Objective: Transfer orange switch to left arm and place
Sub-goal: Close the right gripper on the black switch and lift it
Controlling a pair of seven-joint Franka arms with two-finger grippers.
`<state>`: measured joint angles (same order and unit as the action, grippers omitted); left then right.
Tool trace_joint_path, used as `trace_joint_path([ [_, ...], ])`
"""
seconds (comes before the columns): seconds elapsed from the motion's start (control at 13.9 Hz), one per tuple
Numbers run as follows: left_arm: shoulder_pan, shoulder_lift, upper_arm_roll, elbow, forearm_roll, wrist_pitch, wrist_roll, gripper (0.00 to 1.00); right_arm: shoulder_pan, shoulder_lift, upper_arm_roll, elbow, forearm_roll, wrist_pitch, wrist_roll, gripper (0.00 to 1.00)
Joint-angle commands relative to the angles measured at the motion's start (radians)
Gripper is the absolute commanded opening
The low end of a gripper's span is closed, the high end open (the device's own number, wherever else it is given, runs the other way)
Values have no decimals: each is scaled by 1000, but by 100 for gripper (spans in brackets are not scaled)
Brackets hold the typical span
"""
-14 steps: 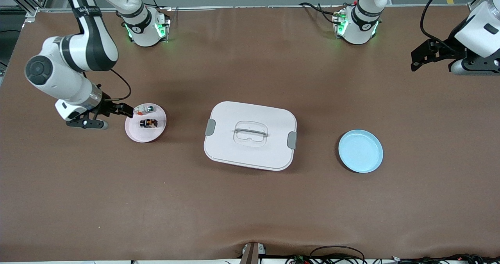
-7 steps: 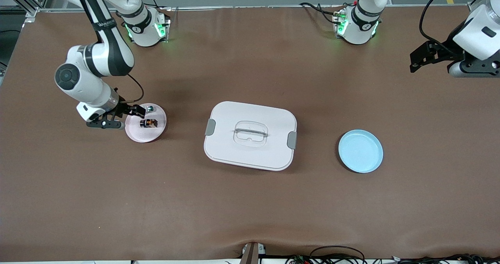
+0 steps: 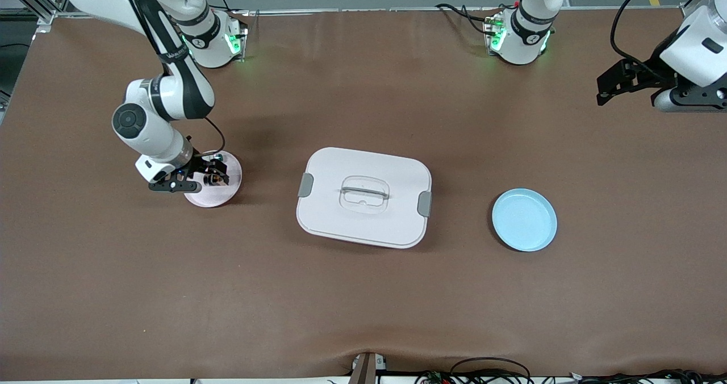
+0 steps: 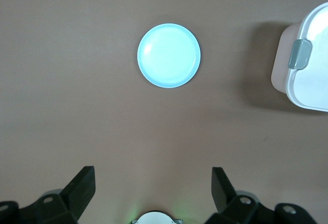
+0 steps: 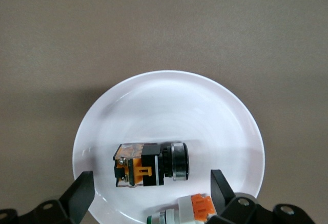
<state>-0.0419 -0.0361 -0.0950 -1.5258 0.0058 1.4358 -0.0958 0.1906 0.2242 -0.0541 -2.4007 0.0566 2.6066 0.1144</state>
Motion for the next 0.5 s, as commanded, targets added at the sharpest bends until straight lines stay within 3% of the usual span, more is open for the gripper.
trace_joint_path([
  [0.0, 5, 8, -6, 18, 16, -2, 1, 100, 19, 20, -4, -37, 8, 81, 17, 100],
  [0.43, 5, 19, -6, 18, 17, 20, 1, 100, 30, 73, -4, -37, 8, 133, 17, 100],
])
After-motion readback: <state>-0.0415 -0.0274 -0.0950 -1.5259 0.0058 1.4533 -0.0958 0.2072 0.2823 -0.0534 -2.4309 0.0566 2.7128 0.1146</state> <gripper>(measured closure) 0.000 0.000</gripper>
